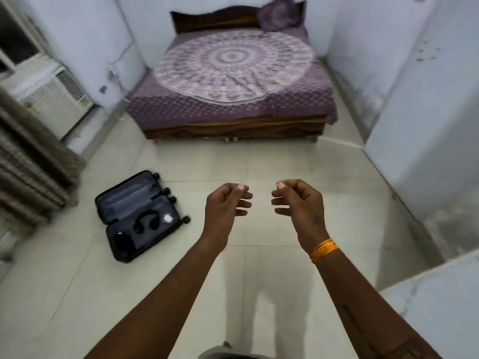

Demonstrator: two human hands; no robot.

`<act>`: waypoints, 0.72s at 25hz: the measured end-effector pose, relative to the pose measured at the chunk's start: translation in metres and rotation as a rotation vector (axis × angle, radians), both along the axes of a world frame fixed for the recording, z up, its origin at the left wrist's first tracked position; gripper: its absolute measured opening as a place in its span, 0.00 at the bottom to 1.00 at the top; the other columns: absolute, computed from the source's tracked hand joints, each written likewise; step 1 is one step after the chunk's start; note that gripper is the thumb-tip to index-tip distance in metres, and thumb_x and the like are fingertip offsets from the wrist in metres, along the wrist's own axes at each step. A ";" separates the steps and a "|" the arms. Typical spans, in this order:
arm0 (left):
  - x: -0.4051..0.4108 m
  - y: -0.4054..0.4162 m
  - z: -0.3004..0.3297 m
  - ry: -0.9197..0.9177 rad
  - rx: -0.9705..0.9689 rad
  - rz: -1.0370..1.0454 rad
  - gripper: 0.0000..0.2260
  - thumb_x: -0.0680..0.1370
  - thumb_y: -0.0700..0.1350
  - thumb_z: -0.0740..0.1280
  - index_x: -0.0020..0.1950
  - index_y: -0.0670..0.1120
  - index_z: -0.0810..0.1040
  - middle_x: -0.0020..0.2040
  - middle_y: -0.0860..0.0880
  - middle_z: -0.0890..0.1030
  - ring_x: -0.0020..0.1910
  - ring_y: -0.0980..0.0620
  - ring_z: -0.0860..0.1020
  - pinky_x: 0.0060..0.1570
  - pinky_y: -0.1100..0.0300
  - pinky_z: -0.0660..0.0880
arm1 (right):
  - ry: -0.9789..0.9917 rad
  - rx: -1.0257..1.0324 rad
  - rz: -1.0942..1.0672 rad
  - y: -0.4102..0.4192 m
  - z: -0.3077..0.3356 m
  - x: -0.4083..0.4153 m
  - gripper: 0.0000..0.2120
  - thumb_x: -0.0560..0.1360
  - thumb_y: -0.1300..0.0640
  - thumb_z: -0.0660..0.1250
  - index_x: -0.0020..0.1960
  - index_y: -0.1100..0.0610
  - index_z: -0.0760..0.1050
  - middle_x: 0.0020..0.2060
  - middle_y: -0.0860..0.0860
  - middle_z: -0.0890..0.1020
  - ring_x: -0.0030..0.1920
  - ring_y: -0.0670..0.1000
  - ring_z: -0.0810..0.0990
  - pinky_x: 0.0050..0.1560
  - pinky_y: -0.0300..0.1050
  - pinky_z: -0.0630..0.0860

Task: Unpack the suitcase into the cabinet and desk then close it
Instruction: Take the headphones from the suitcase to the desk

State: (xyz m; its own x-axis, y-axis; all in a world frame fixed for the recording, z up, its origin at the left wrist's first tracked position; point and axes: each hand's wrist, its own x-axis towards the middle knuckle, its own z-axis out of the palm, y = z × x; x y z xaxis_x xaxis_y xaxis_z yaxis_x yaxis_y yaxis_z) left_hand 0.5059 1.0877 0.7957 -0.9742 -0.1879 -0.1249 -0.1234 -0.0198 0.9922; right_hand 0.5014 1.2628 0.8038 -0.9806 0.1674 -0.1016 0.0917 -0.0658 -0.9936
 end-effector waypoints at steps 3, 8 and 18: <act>-0.001 -0.109 -0.003 0.010 0.016 0.164 0.10 0.84 0.47 0.66 0.53 0.42 0.84 0.48 0.43 0.87 0.42 0.48 0.84 0.44 0.51 0.79 | 0.007 0.022 0.153 -0.102 -0.002 -0.024 0.07 0.81 0.54 0.69 0.52 0.58 0.82 0.43 0.54 0.87 0.44 0.55 0.87 0.45 0.53 0.85; 0.003 -0.255 -0.003 0.015 0.050 0.412 0.12 0.84 0.48 0.67 0.54 0.41 0.84 0.47 0.44 0.88 0.42 0.49 0.83 0.43 0.54 0.80 | -0.001 0.040 0.343 -0.243 -0.003 -0.064 0.09 0.82 0.54 0.69 0.52 0.60 0.82 0.43 0.56 0.87 0.45 0.56 0.87 0.46 0.53 0.84; -0.038 -0.464 -0.050 -0.006 0.058 0.716 0.13 0.84 0.47 0.67 0.55 0.39 0.84 0.49 0.39 0.86 0.41 0.47 0.83 0.43 0.52 0.79 | -0.043 0.068 0.647 -0.467 -0.040 -0.170 0.09 0.81 0.55 0.69 0.50 0.60 0.82 0.43 0.59 0.87 0.42 0.52 0.86 0.42 0.46 0.83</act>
State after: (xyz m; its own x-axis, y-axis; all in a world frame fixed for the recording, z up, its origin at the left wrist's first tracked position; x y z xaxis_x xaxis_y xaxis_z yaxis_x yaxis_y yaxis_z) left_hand 0.4678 0.6239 0.7455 -0.6132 -0.7738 -0.1587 -0.0658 -0.1502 0.9865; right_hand 0.3316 0.7959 0.7642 -0.8810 -0.4476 -0.1532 0.1317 0.0789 -0.9881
